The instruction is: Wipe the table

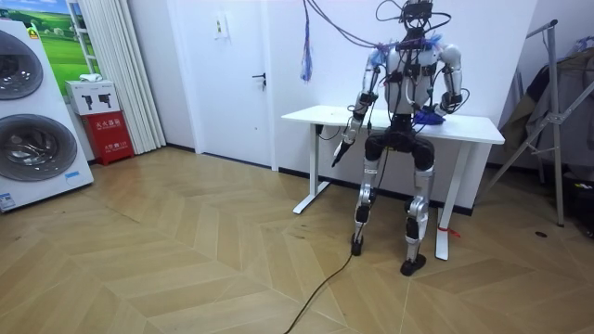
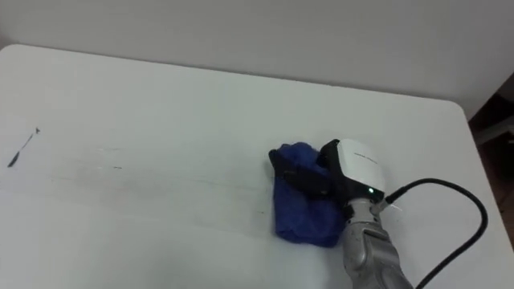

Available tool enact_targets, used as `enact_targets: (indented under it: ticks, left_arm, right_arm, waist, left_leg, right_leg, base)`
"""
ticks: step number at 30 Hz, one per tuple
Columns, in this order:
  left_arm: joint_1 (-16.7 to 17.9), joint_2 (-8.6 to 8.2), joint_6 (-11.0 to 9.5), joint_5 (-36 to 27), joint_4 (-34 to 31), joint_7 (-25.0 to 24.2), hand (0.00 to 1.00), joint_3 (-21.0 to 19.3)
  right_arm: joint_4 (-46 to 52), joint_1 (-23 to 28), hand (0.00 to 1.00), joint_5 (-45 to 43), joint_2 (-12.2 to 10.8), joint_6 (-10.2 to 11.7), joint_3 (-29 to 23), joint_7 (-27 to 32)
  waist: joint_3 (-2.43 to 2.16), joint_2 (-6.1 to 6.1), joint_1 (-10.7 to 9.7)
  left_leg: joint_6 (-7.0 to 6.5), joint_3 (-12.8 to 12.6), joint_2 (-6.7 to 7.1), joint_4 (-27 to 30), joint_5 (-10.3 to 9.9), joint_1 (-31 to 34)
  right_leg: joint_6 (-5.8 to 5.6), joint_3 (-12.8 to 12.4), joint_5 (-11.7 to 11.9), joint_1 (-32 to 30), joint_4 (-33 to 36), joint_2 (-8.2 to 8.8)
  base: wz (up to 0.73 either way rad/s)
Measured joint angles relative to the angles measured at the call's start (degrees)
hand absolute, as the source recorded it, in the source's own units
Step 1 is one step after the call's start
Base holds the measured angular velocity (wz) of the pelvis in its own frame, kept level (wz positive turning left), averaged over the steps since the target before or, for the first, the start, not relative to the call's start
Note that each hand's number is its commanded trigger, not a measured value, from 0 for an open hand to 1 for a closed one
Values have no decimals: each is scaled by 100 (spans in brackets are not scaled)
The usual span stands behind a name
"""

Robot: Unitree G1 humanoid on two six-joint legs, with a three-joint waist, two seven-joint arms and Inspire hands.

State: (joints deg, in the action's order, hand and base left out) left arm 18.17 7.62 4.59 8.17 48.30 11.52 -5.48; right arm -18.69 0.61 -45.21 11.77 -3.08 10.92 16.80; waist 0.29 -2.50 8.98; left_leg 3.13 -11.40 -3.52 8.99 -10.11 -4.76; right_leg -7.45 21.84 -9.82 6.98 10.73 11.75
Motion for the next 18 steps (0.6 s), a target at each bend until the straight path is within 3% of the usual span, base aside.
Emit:
enact_targets:
  ticks: [9, 14, 18]
  left_arm:
    - [-95, -12, -178, -301, -25, -96, 0, -123]
    - [-93, -1, -211, -323, 309, -102, 0, -382]
    - [66, 3, -208, -370, 360, -299, 0, -766]
  right_arm:
    - [611, 7, 0, 321, -27, 76, -479, -123]
    - [875, -23, 0, 477, 31, 241, -1234, -11]
    - [874, -21, 0, 603, 222, 244, -1858, 22]
  waist:
    - [-4, -1, -227]
    - [-12, -10, -370]
    - [-18, -31, -498]
  left_leg:
    - [-1, -21, 1, -29, 1, -78]
    - [-5, -42, 24, -33, 2, -97]
    - [-5, -42, 20, -18, 3, -96]
  right_leg:
    - [0, -74, 0, 32, 6, 1]
    - [-7, -130, 4, 40, 8, 15]
    - [-8, -138, 4, -11, 8, 15]
  base:
    - [-2]
    - [0]
    - [0]
